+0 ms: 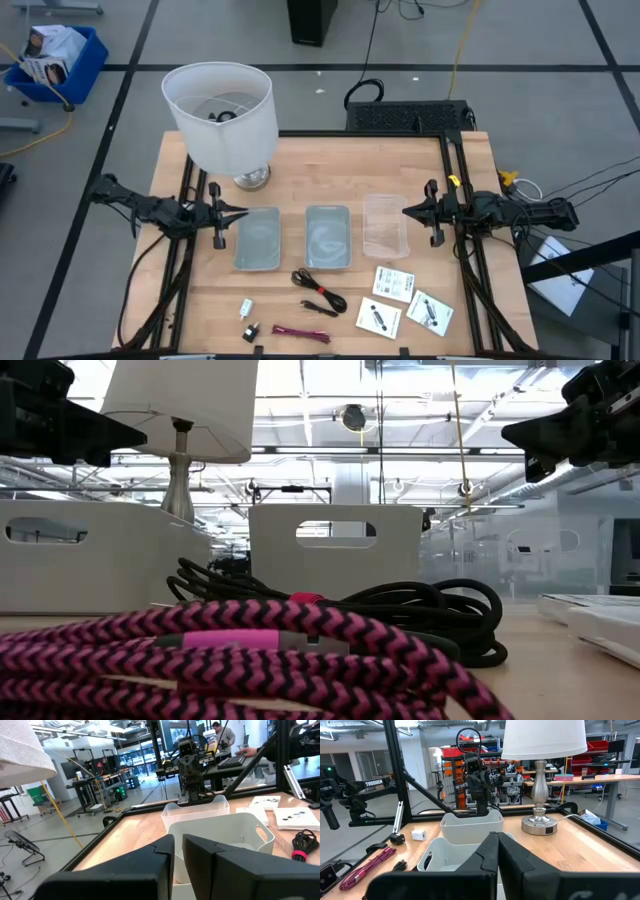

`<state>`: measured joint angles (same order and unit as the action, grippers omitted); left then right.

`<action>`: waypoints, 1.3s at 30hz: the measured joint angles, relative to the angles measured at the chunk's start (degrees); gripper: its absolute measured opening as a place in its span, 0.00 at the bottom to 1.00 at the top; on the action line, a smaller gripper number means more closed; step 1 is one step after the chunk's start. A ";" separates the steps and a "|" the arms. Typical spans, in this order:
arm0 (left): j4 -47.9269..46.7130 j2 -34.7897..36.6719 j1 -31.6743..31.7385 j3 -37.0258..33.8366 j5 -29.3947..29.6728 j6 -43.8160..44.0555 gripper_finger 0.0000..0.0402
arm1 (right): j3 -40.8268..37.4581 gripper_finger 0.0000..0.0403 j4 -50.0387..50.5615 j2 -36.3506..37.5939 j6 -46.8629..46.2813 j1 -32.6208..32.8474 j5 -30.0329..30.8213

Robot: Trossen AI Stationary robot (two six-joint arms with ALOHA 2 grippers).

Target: Pick and place items into bin

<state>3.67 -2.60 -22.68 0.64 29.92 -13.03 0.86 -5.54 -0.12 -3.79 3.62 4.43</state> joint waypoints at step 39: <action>0.02 0.00 0.00 0.00 0.00 -0.01 0.12 | -0.01 0.00 0.02 -0.01 -0.02 0.00 0.01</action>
